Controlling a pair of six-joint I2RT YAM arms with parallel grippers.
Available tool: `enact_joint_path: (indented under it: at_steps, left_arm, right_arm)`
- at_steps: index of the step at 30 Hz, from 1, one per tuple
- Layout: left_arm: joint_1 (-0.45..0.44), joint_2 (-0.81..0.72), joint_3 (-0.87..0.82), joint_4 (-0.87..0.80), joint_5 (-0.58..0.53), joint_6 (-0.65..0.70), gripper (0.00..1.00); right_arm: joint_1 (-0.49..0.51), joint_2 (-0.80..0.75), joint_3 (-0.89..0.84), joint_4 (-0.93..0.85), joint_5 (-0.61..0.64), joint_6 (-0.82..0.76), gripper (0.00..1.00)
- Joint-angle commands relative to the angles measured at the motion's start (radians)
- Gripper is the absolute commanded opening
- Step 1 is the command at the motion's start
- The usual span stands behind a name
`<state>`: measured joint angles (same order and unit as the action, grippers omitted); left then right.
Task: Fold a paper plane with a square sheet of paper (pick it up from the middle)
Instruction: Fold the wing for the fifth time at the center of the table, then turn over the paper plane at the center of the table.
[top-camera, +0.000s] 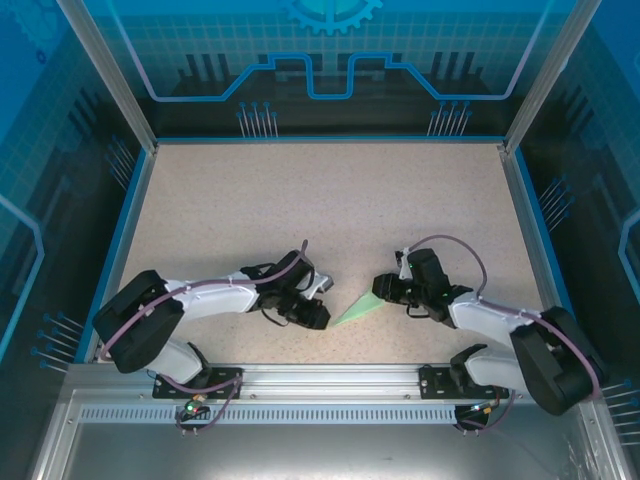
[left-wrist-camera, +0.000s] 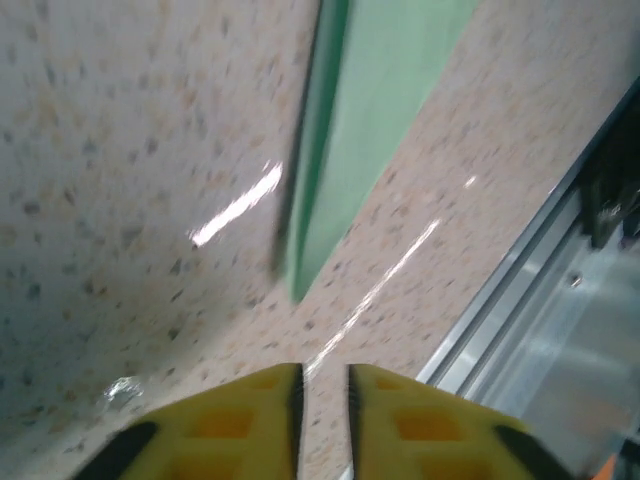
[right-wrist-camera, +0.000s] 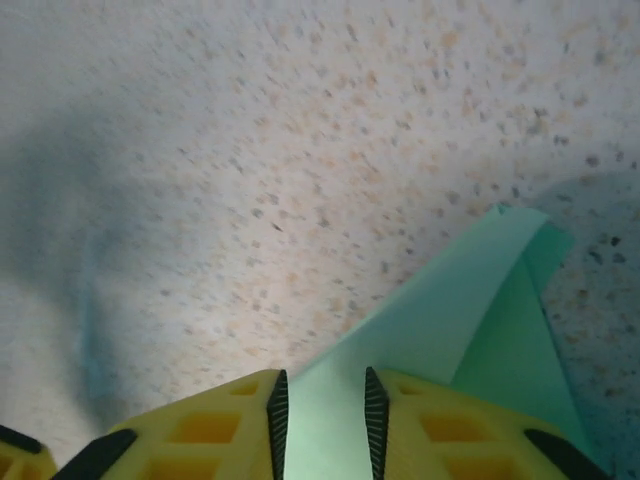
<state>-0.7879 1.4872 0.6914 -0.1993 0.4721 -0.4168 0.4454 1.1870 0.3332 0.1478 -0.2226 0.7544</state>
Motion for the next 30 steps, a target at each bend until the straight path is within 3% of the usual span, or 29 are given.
enact_joint_path:
  at_steps: [1, 11, 15, 20, 26, 30]
  left_arm:
    - [0.003, -0.024, 0.053, -0.029, -0.024, -0.004, 0.29]
    - [-0.021, -0.021, 0.120, -0.047, -0.076, 0.032, 0.43]
    - [-0.042, 0.008, 0.145, -0.054, -0.095, 0.054, 0.45]
    - [-0.042, 0.025, 0.148, -0.029, -0.110, 0.049, 0.49]
    - [-0.042, 0.028, 0.151, -0.051, -0.140, 0.054, 0.53]
    - [-0.040, 0.014, 0.142, -0.063, -0.151, 0.053, 0.54]
  right_arm:
    - [-0.045, -0.083, 0.053, -0.168, -0.055, -0.013, 0.34]
    - [-0.055, -0.307, 0.081, -0.603, -0.165, 0.051, 0.52]
    - [0.028, -0.334, 0.007, -0.538, -0.182, 0.181, 0.54]
    - [0.142, -0.234, -0.013, -0.364, -0.118, 0.289, 0.55]
    - [0.195, -0.051, 0.026, -0.194, -0.083, 0.330, 0.54]
    - [0.210, 0.025, 0.073, -0.179, -0.051, 0.327, 0.53]
